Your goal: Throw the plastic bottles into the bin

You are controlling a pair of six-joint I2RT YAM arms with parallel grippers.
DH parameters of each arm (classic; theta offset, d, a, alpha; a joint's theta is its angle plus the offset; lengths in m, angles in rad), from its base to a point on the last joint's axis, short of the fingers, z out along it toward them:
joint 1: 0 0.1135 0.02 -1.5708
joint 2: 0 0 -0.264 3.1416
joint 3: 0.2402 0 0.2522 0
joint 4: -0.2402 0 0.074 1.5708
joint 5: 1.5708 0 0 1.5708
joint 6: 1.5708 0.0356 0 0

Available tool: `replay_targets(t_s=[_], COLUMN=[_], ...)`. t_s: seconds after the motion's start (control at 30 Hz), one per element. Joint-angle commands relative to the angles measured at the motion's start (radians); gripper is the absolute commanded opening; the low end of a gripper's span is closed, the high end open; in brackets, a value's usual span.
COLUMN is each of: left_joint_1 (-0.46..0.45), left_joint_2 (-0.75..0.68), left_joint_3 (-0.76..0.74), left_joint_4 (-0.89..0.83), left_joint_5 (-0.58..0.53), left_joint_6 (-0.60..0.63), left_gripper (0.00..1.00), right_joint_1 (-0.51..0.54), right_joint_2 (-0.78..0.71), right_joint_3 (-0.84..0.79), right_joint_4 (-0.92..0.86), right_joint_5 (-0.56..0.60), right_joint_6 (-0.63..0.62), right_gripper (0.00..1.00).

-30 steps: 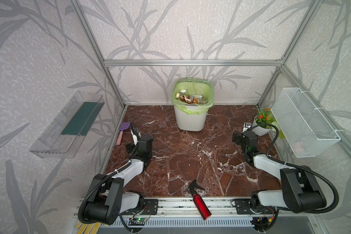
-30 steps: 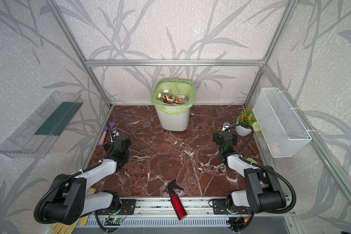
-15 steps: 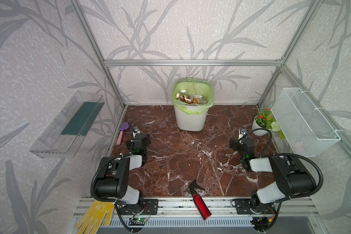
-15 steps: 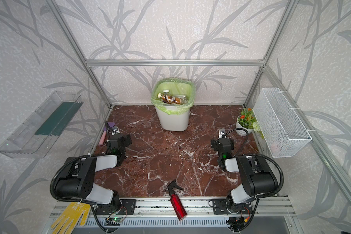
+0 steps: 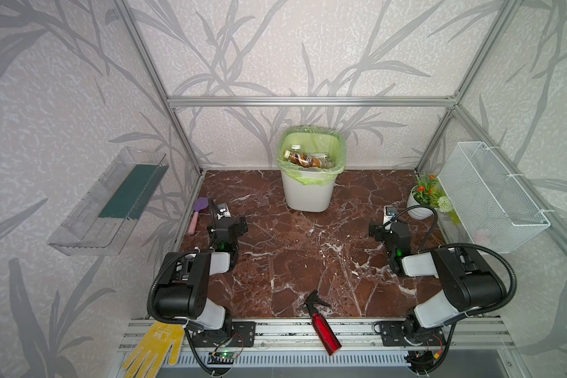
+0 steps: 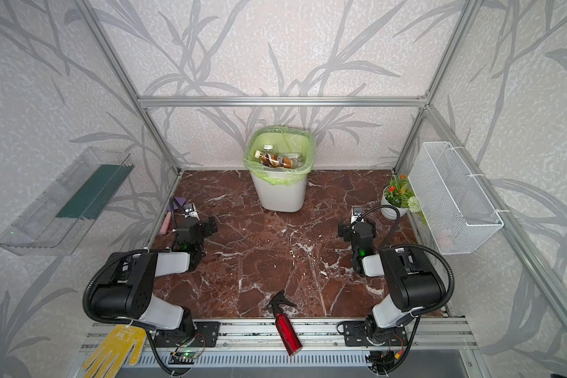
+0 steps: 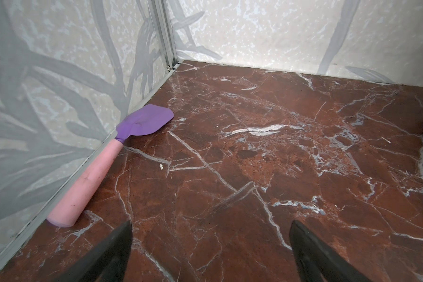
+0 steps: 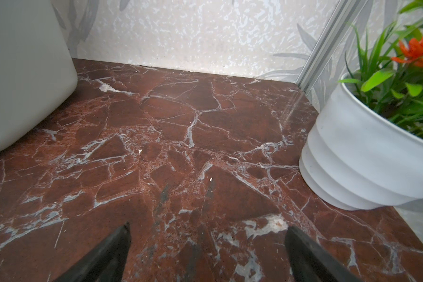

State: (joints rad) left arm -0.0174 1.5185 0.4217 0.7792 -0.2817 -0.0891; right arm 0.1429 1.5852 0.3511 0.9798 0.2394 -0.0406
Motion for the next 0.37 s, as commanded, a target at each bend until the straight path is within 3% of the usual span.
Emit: replay_targets(t_s=[0.0, 0.33], left_joint_1=[0.004, 0.005], left_joint_2=[0.006, 0.006], left_joint_3=[-0.012, -0.011], left_joint_4=[0.025, 0.025], left_joint_5=[0.010, 0.010], left_joint_6=[0.015, 0.015], left_gripper=[0.99, 0.99], right_joint_1=[0.003, 0.003], right_joint_2=[0.006, 0.007], right_joint_3=[0.008, 0.010], right_joint_4=[0.039, 0.036], right_joint_5=[-0.005, -0.007], right_joint_6=[-0.013, -0.013], right_gripper=[0.99, 0.99])
